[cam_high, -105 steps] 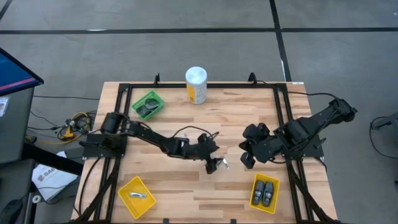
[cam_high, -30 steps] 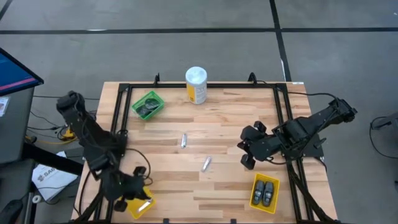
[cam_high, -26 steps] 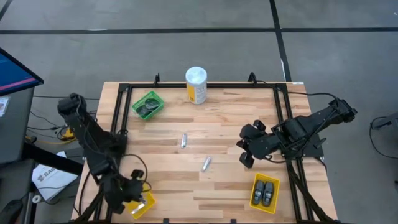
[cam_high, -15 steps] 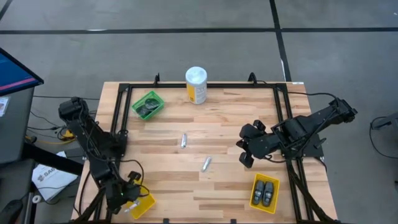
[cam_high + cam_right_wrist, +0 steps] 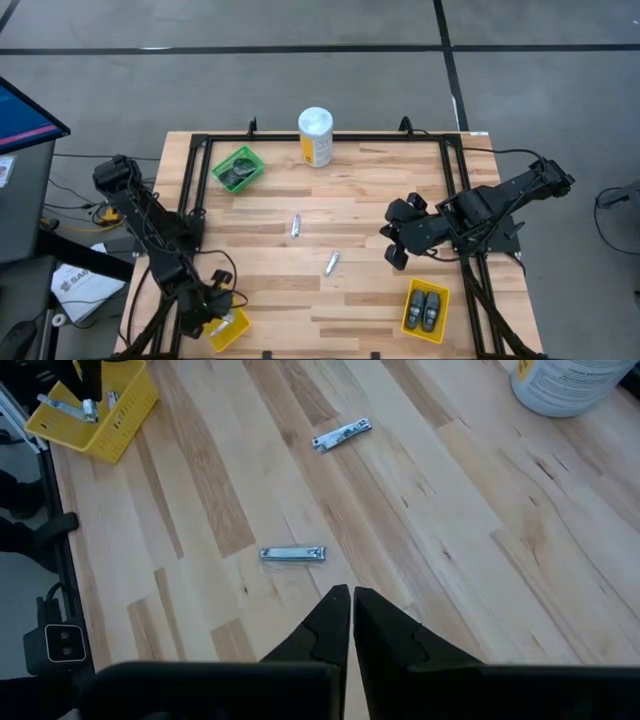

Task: Pick & Place Travel size toiletries
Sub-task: Put the nail cutter into the left yellow bin

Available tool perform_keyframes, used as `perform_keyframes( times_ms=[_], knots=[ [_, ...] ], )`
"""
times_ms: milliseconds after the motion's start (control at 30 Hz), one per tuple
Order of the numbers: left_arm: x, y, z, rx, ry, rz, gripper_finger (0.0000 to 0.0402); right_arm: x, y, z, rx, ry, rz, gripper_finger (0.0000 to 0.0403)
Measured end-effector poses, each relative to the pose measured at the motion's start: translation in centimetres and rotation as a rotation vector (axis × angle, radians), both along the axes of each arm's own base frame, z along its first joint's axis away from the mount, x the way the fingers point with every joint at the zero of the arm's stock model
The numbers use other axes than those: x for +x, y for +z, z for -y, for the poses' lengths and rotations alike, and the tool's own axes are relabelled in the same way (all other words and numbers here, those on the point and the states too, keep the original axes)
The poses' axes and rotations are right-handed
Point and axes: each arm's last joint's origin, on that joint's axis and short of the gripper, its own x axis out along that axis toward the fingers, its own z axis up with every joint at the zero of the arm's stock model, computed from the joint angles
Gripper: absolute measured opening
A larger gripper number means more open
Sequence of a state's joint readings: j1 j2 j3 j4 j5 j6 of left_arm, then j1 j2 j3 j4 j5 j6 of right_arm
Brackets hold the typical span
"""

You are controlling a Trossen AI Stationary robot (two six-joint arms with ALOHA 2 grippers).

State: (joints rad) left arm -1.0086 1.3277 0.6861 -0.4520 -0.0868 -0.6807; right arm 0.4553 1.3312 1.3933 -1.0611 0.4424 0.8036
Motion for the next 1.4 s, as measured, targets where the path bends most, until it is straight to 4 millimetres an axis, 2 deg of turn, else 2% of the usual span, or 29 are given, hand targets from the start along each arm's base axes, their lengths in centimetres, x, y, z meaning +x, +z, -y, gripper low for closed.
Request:
perform_keyframes(
  times_ms=[267,400,467,567,633,700,800,900,1067,1133,1233,1400],
  knots=[
    [-0.2,0.2,0.1,-0.050,-0.026,-0.071,0.0188,0.0,0.0,0.0,0.000,0.000,0.000,0.0016],
    [1.3,2.6,-0.6,-0.183,0.176,-0.064,0.0229,0.0,0.0,0.0,0.001,0.000,0.000,0.0021],
    [2.1,4.3,-1.6,-0.233,0.278,-0.002,0.0235,0.0,0.0,0.0,0.002,0.001,-0.001,0.0023],
    [3.7,7.0,-3.7,-0.247,0.466,0.198,0.0232,0.0,0.0,0.0,0.012,-0.006,-0.001,0.0025],
    [4.7,8.3,-5.4,-0.178,0.587,0.369,0.0227,0.0,0.0,0.0,0.025,-0.022,-0.001,0.0025],
    [6.0,8.7,-7.3,-0.048,0.673,0.485,0.0223,0.0,0.0,0.0,0.031,-0.029,0.001,0.0025],
    [8.2,8.2,-10.6,0.113,0.799,0.523,0.0225,0.0,0.0,0.0,0.034,-0.033,0.006,0.0027],
    [10.5,6.9,-13.8,0.219,0.933,0.492,0.0231,0.0,0.0,0.0,0.040,-0.045,0.009,0.0031],
    [13.5,3.7,-18.0,0.261,1.049,0.359,0.0241,0.0,0.0,0.0,0.035,-0.043,0.009,0.0039],
    [14.6,2.5,-18.9,0.224,1.062,0.325,0.0243,0.0,0.0,0.0,0.027,-0.034,0.008,0.0040],
    [15.9,1.2,-19.2,0.168,1.052,0.310,0.0243,0.0,0.0,0.0,0.017,-0.021,0.004,0.0041],
    [16.9,-1.1,-19.0,0.230,1.090,0.258,0.0234,0.0,0.0,0.0,0.000,-0.003,-0.004,0.0041]
  ],
)
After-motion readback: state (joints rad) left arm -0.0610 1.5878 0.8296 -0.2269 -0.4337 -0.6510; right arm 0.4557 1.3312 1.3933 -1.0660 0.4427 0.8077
